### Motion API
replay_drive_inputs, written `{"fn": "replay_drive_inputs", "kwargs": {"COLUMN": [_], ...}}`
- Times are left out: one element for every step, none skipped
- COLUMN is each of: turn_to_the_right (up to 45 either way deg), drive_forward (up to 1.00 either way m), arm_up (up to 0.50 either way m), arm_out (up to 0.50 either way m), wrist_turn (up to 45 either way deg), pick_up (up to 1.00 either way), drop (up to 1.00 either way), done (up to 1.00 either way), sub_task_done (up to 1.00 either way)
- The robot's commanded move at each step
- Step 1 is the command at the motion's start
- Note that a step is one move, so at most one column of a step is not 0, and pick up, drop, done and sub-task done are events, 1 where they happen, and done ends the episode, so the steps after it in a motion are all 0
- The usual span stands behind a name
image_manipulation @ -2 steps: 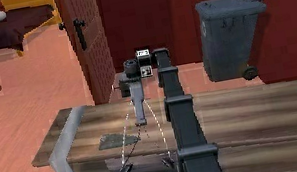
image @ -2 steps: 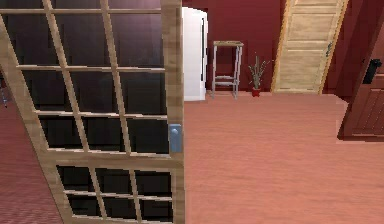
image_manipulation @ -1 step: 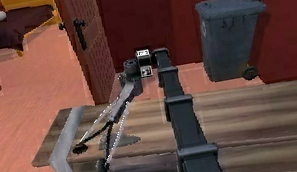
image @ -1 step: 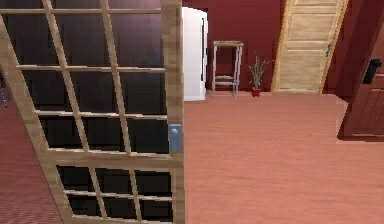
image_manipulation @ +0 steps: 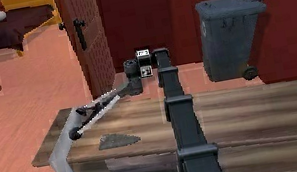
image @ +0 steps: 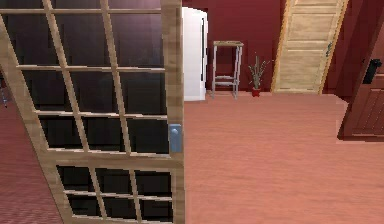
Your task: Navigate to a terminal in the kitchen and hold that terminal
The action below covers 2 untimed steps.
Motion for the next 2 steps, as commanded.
{"fn": "replay_drive_inputs", "kwargs": {"turn_to_the_right": [0.0,0.0], "drive_forward": [0.00,0.00], "arm_up": [0.00,0.00], "arm_out": [0.00,0.00], "wrist_turn": [45.0,12.0], "pick_up": [0.00,0.00], "drop": [0.00,0.00], "done": [0.00,0.00], "sub_task_done": [0.00,0.00]}}
